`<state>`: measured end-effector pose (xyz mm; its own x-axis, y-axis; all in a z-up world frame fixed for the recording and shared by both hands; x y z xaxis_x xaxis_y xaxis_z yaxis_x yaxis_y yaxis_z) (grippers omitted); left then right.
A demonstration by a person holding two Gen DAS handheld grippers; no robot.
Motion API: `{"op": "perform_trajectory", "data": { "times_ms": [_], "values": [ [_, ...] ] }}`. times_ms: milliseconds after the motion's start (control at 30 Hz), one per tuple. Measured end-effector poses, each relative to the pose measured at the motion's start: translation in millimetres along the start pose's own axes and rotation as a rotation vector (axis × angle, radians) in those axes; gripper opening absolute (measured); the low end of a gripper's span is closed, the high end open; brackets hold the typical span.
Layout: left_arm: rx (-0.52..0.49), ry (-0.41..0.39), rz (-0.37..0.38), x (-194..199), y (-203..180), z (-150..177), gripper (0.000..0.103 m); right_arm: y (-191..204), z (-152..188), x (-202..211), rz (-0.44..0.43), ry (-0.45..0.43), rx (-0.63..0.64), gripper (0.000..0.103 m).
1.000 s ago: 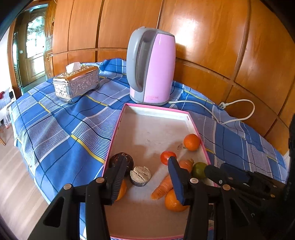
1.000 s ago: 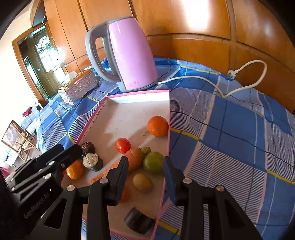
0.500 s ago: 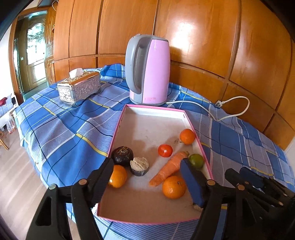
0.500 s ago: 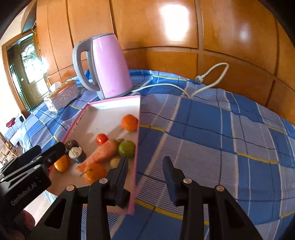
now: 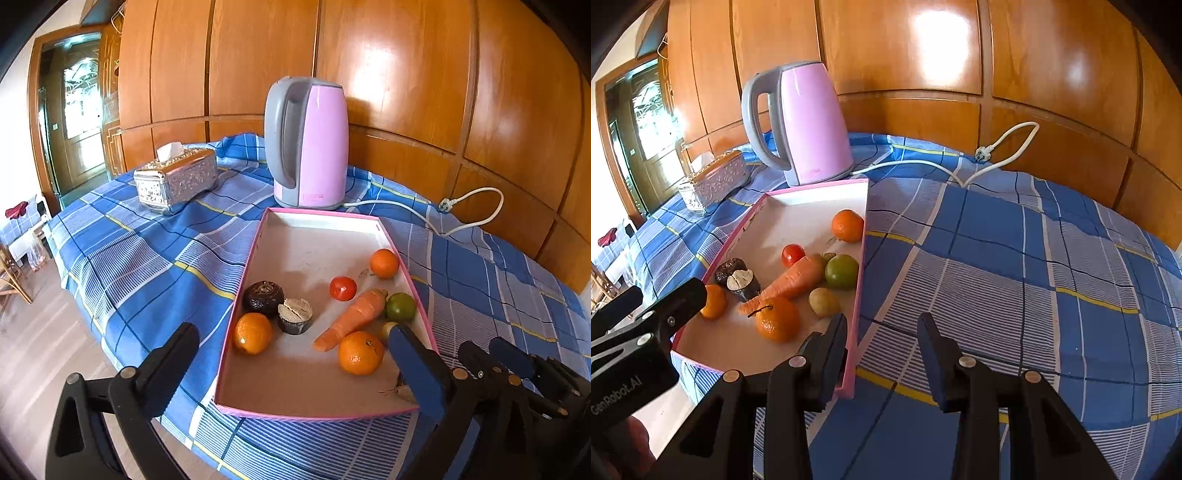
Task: Organize fruits
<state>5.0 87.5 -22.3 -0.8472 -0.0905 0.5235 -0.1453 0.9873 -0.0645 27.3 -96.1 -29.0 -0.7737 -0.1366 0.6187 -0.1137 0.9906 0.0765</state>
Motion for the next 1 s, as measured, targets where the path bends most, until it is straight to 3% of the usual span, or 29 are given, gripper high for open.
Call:
{"op": "perform_trajectory", "data": {
  "times_ms": [567,1000],
  "values": [
    [0.025,-0.019,-0.045,-1,9,-3,0.103,1,2,2,0.015,-0.005,0.004,0.04],
    [0.013,-0.019,-0.034,1,4,-2,0.103,4,2,5,0.008,-0.021,0.017,0.04]
  ]
}}
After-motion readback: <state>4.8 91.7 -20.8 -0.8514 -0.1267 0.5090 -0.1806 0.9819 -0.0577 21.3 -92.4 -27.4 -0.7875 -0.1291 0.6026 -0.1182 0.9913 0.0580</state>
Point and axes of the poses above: each gripper's, at about its wrist camera, not at the fingertips, and x roughly against the way its jaws point, y to its left, z to its underside, the point moved 2 cm from there along -x, roughly the way its jaws point, and after that the axes turned 7 degrees about -y, right-handed, at the moved point
